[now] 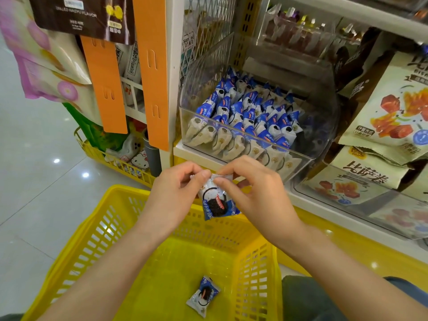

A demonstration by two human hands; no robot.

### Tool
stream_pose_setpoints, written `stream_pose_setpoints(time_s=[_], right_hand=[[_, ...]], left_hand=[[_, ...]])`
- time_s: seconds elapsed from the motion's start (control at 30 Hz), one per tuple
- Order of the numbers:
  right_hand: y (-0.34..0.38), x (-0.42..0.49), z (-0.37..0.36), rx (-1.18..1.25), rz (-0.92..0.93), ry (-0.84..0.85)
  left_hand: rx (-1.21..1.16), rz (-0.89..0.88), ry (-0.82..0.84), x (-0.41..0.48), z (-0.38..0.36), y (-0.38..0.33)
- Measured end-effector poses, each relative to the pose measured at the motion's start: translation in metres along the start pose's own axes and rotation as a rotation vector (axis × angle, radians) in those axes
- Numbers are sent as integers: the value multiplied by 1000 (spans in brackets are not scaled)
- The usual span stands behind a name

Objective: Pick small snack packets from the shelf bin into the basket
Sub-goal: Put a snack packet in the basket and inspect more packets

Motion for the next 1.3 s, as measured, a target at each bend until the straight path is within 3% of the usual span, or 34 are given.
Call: stream_pose_setpoints(time_s=[0.1, 0.17, 0.23, 0.3, 0.37, 0.5, 0.57, 0.7, 0.83, 1.0, 1.1, 1.3], right_hand=[[-2, 1, 8, -14, -2, -72], [-3, 1, 14, 23, -11, -132], [-1, 2, 17, 70, 14, -159], [5, 2, 15, 80, 86, -117], [14, 0, 8, -20, 193, -31], [22, -4, -6, -166, 305, 110], [13, -2, -5, -86, 164, 95], [-27, -1, -5, 170, -353, 48], [-44, -5, -19, 550, -596, 82], [-45, -14, -26, 562, -667, 59], [-47, -21, -37, 459, -679, 114], [-47, -27, -42, 302, -620, 167]], left_hand=[[-50, 77, -41, 0, 1, 8], [-83, 261, -43, 0, 0, 22], [-195, 506, 73, -3, -12, 36], [-380, 636, 220, -10, -25, 37], [-492, 602, 233, -9, -28, 33], [-535, 453, 53, 1, -10, 33], [-444, 386, 12, 3, -4, 30], [-283, 302, 60, 0, -5, 22], [-242, 265, 111, -2, -14, 17], [121, 34, -85, -1, -6, 12], [216, -28, -25, -7, -19, 13], [201, 21, 50, -9, -25, 21]])
Point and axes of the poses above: each hand's wrist, its own x-axis towards the middle knuckle, its own z-axis out of the back of the hand, y = z × x, the point moved 8 cm from there along x, towards the middle knuckle, and after that the axes turned 2 degrees about z, right-handed, at the moved point
